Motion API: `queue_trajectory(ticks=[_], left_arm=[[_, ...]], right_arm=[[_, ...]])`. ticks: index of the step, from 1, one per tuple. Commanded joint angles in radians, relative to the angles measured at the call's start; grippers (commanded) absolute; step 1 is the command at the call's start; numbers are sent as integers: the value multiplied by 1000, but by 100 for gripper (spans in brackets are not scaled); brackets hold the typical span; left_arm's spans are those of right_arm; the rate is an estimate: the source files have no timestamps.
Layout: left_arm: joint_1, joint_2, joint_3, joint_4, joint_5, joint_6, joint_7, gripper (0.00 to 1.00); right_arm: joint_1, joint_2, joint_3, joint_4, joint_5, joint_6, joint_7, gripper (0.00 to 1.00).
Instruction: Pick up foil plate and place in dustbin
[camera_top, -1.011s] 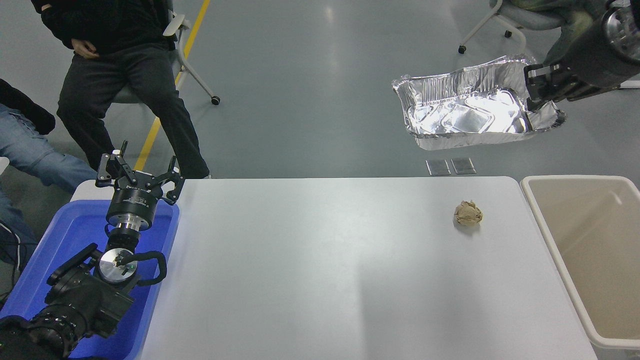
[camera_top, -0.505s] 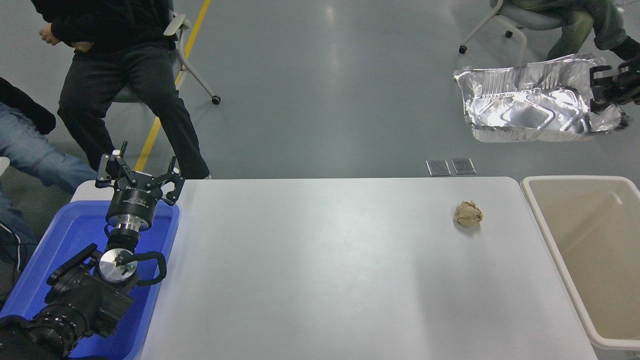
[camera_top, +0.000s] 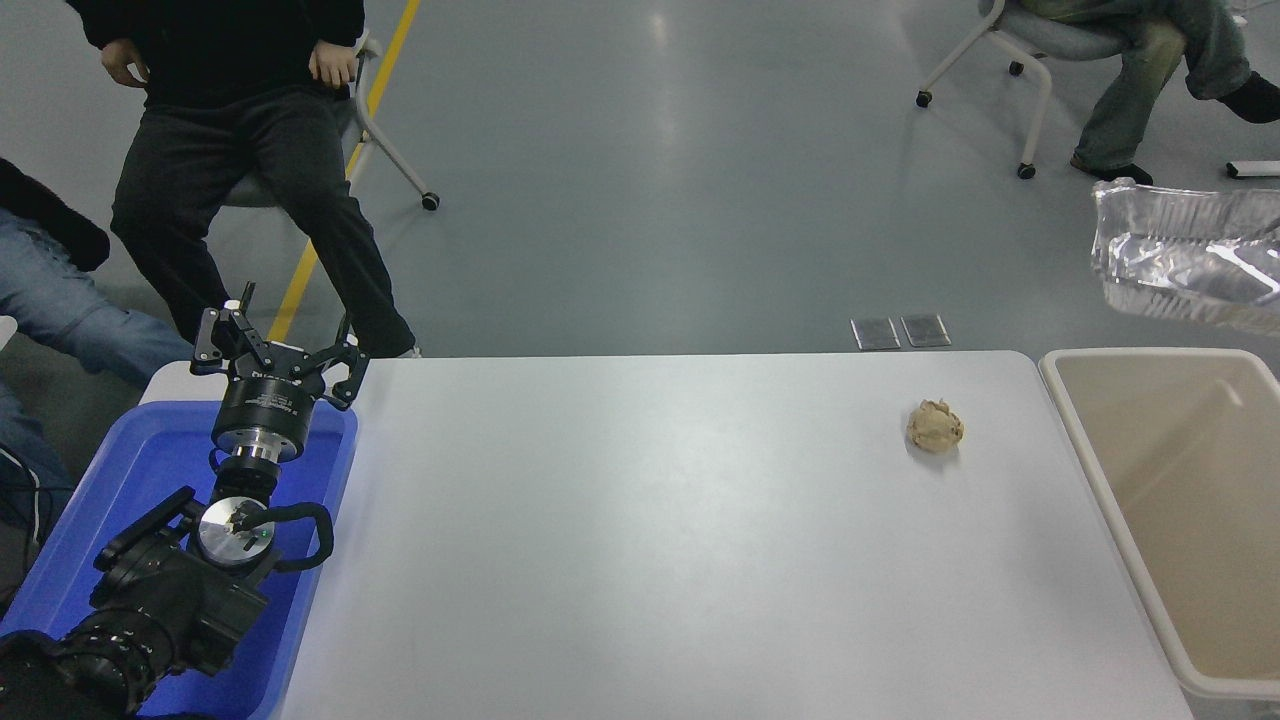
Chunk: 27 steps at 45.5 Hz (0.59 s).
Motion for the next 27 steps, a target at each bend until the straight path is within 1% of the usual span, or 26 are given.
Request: queue_trajectory(ticks=[1,7,16,22,27], left_arm=[[0,0,0,0,0,0,0,99],[0,0,0,0,0,0,0,99],[0,0,0,0,-2,0,0,99],[0,0,0,0,0,0,0,99],[0,0,0,0,0,0,0,99]], right_arm=[[-262,-26,175,-167,-1,0,0,0],[-398,-11,267,-265,1,0,0,0],[-558,0,405,-316,7,0,0,0],[-674,15,436,-334,86,0,0,0],[-753,52,437,-375,181,-64,0,0]])
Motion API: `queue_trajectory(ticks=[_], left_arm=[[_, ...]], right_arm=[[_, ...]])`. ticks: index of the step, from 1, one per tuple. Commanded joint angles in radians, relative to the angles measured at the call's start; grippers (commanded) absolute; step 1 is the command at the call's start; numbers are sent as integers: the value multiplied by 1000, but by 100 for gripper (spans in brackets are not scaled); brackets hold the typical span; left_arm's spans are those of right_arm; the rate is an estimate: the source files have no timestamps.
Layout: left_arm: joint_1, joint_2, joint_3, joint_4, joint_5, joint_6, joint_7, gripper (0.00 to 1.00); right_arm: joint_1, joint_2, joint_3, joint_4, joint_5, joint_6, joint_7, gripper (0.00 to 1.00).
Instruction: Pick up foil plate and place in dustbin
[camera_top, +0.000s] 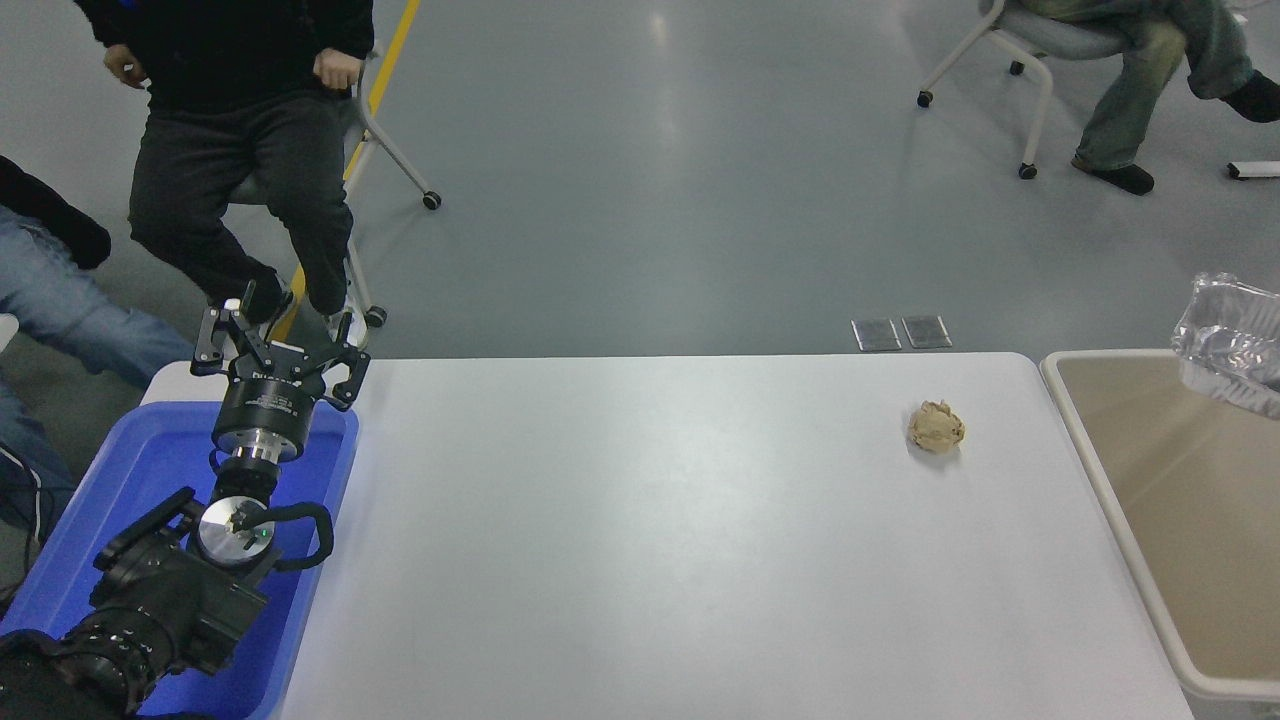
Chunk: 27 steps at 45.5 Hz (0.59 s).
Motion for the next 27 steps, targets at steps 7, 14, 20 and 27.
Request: queue_trajectory(ticks=[7,14,20,27], left_arm=[[0,0,0,0,0,0,0,99],[0,0,0,0,0,0,0,99],[0,0,0,0,0,0,0,99],[0,0,0,0,0,0,0,99]], right_arm=[[-290,91,66,-119,259,-118,0,0],[-350,143,77,-132,336,-268,0,0],[-408,185,124,-132,350,-420,0,0],[-455,226,199,-132,350,-528,0,0]])
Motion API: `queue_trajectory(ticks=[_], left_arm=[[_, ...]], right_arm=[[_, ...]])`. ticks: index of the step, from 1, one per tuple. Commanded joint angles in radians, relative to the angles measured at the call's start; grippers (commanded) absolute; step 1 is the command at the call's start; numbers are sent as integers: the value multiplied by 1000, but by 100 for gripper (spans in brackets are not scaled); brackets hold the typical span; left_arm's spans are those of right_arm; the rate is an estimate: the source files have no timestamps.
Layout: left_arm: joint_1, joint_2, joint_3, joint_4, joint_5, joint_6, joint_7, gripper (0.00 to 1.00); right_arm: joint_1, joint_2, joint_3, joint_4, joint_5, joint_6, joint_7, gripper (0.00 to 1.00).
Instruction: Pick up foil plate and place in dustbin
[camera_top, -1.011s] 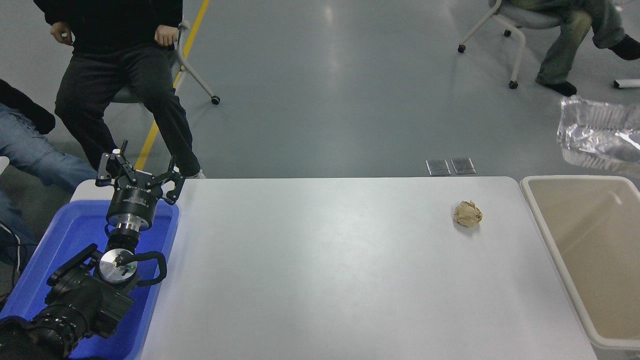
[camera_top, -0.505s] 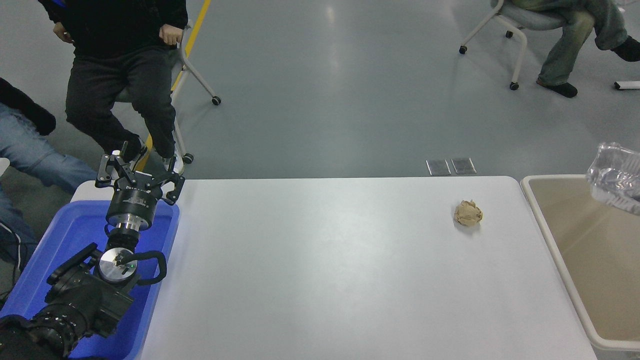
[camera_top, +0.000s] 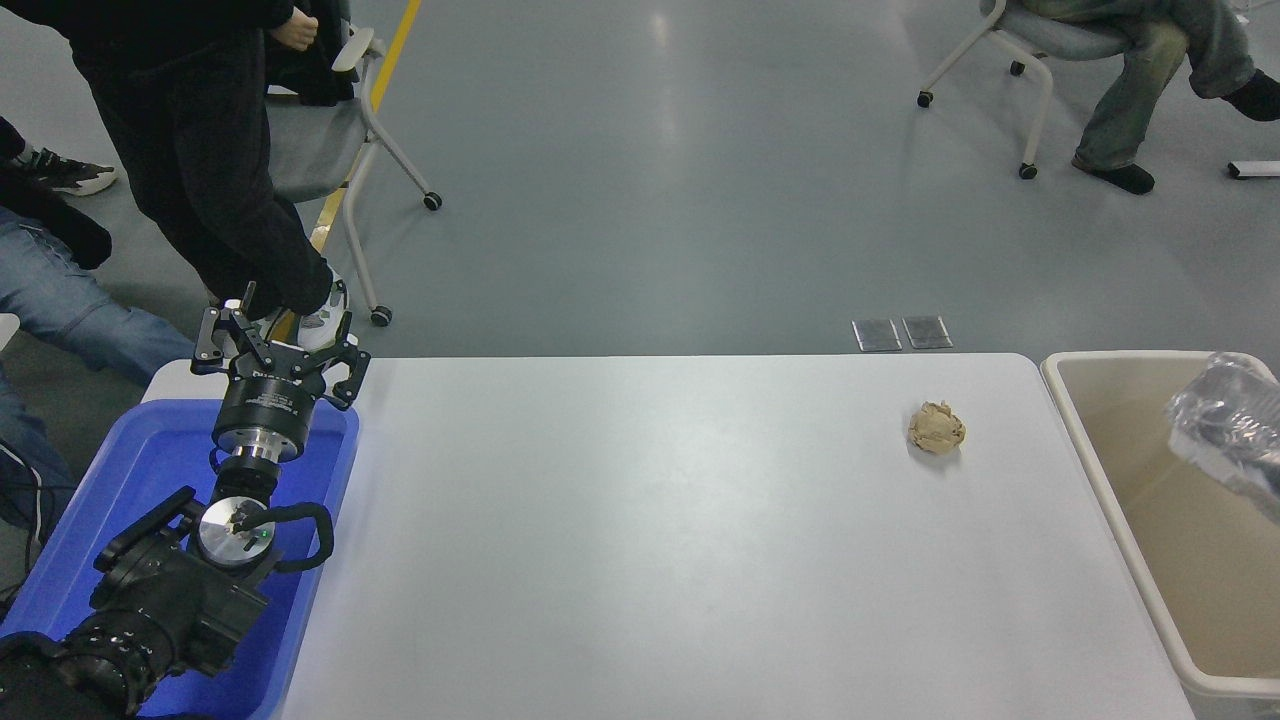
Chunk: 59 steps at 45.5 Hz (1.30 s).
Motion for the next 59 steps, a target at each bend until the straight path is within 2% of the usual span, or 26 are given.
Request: queue_trajectory(ticks=[1,18,24,34,38,41,45,46,51,59], left_arm=[[0,0,0,0,0,0,0,99],[0,0,0,0,0,0,0,99],[0,0,0,0,0,0,0,99],[0,0,0,0,0,0,0,99],[0,0,0,0,0,0,0,99],[0,0,0,0,0,0,0,99],[0,0,0,0,0,0,0,99],[0,0,0,0,0,0,0,99],[0,0,0,0,0,0,0,99],[0,0,0,0,0,0,0,99]], right_arm=[[-96,74,100,-10,40,-198,0,0],[-173,184,189,-21,49,-465,0,0],[-191,195,247,-26,103,-505,0,0],[-197,203,245,-26,104,-511,2,1],[-199,204,238,-40,100,-521,2,28],[-200,207,238,-41,100,-544,2,52],[-200,209,238,-41,100,-579,2,71],[-200,209,238,-41,100,-591,2,78],[-199,207,239,-41,101,-596,2,89],[-185,206,232,-40,80,-593,3,89]])
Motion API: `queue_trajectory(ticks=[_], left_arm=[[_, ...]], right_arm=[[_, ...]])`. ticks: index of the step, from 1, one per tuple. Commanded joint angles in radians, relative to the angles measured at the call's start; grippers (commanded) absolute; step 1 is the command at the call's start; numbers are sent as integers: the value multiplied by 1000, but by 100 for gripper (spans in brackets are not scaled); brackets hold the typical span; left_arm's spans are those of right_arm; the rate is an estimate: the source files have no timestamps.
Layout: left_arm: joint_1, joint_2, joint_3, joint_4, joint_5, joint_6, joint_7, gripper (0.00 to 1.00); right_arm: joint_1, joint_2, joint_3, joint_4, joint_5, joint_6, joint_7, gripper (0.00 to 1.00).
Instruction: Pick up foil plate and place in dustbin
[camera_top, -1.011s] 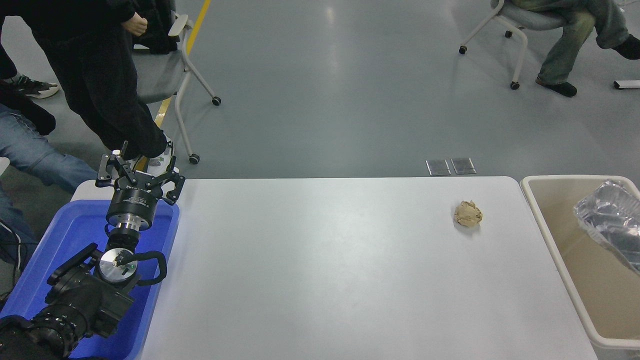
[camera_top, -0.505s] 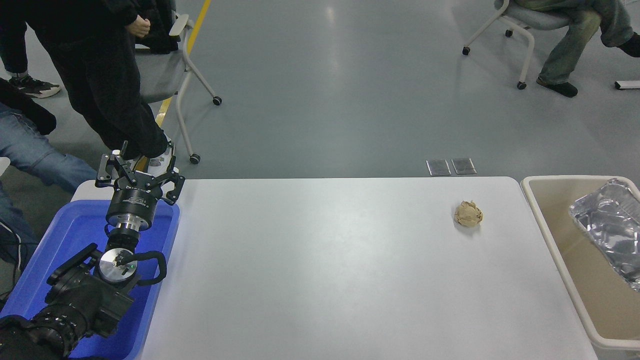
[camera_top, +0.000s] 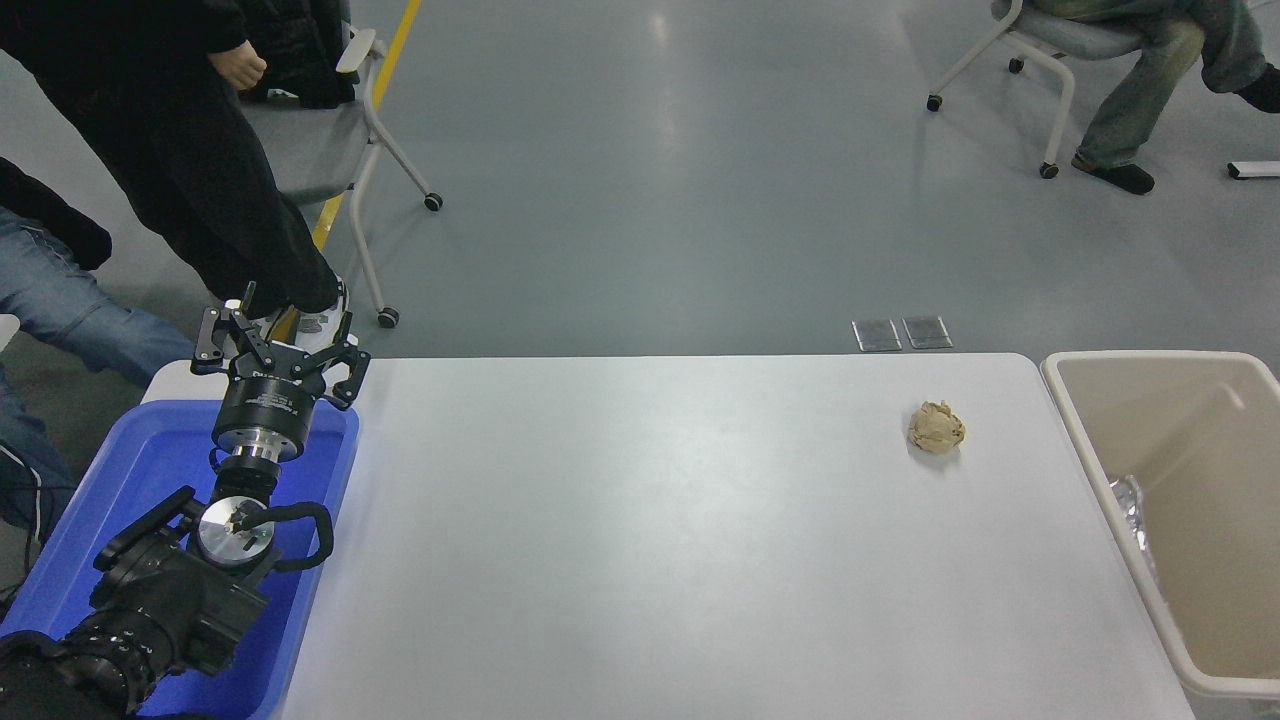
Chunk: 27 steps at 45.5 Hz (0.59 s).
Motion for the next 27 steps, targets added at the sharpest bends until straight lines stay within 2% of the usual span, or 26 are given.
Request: queue_trajectory(ticks=[1,10,11,13,19,27], left_arm=[[0,0,0,0,0,0,0,99],[0,0,0,0,0,0,0,99],[0,0,0,0,0,0,0,99],[0,0,0,0,0,0,0,99],[0,0,0,0,0,0,0,99],[0,0,0,0,0,0,0,99]], right_arm=[[14,3,-12,1,-27,-18,3,89],[120,0,-96,29,-156,-7,2,89],[134,-3,-98,39,-162,-5,2,91],[151,-17,-107,64,-170,-5,2,100],[190,-78,-110,147,-222,-4,2,100],[244,-162,-111,314,-403,-1,-1,100]])
